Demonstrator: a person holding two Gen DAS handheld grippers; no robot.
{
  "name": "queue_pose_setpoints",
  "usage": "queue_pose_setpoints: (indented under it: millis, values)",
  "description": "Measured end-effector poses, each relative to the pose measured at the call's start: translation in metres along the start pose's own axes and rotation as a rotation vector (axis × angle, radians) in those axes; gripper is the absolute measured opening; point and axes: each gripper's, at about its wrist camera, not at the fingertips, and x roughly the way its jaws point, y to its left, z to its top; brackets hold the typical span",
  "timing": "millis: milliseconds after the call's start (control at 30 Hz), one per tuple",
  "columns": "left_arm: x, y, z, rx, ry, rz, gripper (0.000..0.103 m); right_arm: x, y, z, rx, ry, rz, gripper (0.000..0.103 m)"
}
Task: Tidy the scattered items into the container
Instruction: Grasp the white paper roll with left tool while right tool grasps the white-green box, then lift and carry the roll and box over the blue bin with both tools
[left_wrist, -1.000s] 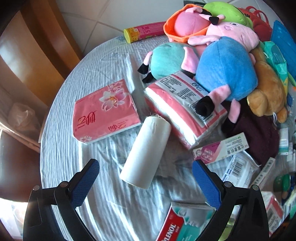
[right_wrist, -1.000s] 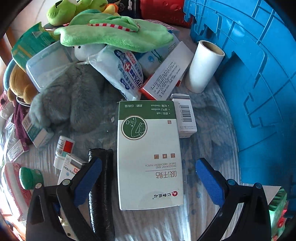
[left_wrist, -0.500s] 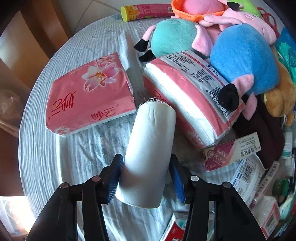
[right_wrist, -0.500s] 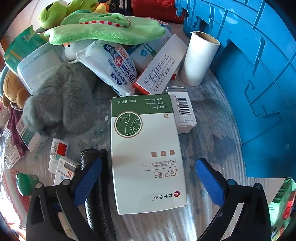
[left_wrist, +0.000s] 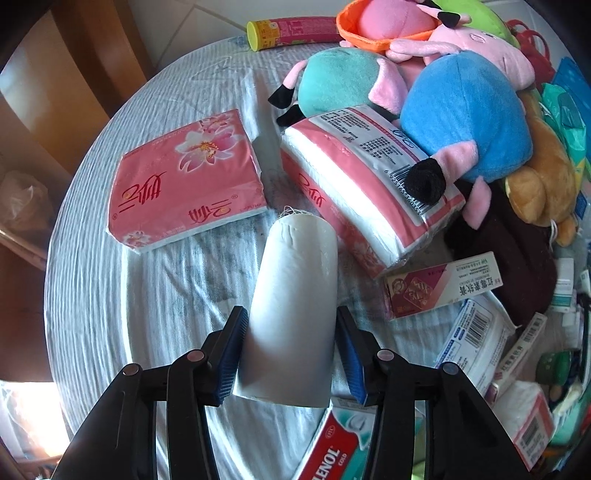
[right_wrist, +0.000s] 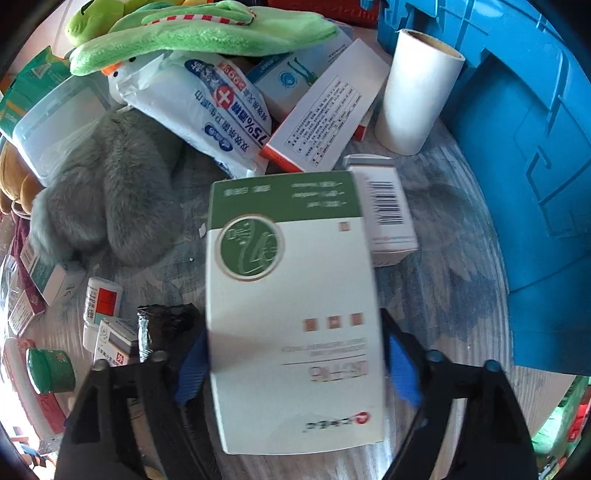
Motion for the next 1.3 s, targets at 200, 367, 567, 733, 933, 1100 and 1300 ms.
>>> queue_pose_setpoints:
  millis: [200,367,567,733,933,1100,1300]
  values:
    - [-0.006,-0.003,-0.001,-0.007,-0.006,0.006,0.046,-0.013,0.002,0.000,-0.013,-0.026,-0.004,0.076]
    - [-0.017,-0.004,-0.002,-0.021,-0.018,0.006,0.045,-0.031,0.002,0.001,-0.023,-0.058,-0.004,0.076]
    - [-0.039,-0.007,-0.005,-0.028,-0.048,0.002,0.044,-0.054,-0.001,-0.002,-0.030,-0.084,0.004,0.076]
    - [-0.048,0.001,-0.001,-0.028,-0.076,-0.003,0.044,-0.078,0.014,-0.019,-0.036,-0.116,0.021,0.076]
    - [-0.080,-0.012,-0.004,-0.042,-0.113,-0.004,0.044,-0.114,0.003,-0.005,-0.065,-0.188,0.059,0.076]
    - [-0.112,-0.018,-0.003,-0.076,-0.155,0.001,0.044,-0.144,0.000,0.007,-0.088,-0.251,0.091,0.076]
    - [-0.153,-0.028,0.005,-0.098,-0.224,0.009,0.044,-0.174,0.005,0.018,-0.136,-0.302,0.129,0.076]
